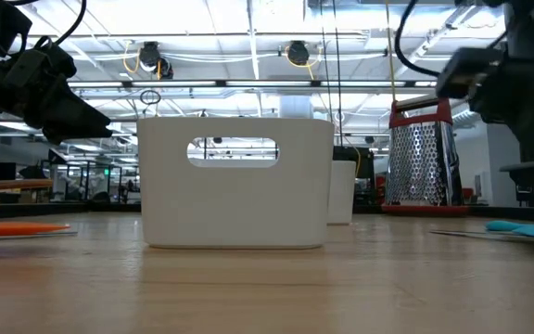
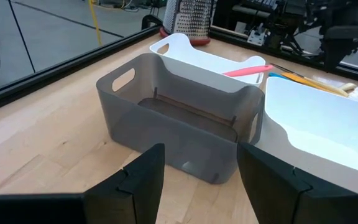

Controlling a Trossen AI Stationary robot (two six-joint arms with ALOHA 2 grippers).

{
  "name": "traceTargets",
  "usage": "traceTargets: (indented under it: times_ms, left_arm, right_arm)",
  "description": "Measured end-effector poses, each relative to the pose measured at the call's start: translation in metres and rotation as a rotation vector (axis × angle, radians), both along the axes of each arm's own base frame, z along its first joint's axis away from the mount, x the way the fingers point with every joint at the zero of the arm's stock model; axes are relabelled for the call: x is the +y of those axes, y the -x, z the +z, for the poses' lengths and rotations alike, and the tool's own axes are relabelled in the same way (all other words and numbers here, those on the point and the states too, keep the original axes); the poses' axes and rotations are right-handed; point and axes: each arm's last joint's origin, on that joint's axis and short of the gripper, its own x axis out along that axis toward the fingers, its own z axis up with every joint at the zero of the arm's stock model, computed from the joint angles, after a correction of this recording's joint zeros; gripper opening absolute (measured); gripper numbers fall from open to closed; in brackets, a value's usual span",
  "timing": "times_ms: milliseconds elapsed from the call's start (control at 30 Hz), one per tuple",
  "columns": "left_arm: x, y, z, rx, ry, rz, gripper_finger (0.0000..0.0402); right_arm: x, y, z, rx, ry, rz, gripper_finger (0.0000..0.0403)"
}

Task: Pick & Place Kitchen Items
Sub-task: Put the yellow spatula into the top white bin

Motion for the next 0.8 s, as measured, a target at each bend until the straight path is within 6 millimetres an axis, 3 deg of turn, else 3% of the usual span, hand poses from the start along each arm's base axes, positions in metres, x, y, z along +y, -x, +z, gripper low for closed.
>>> traceTargets:
  times_ms: [800]
  left_arm:
    - [0.000, 0.000, 0.000, 0.000, 0.002, 0.001, 0.0207]
  right_arm:
    - [-0.003, 0.008, -0.034, -0.038, -0.037, -0.062, 0.0180]
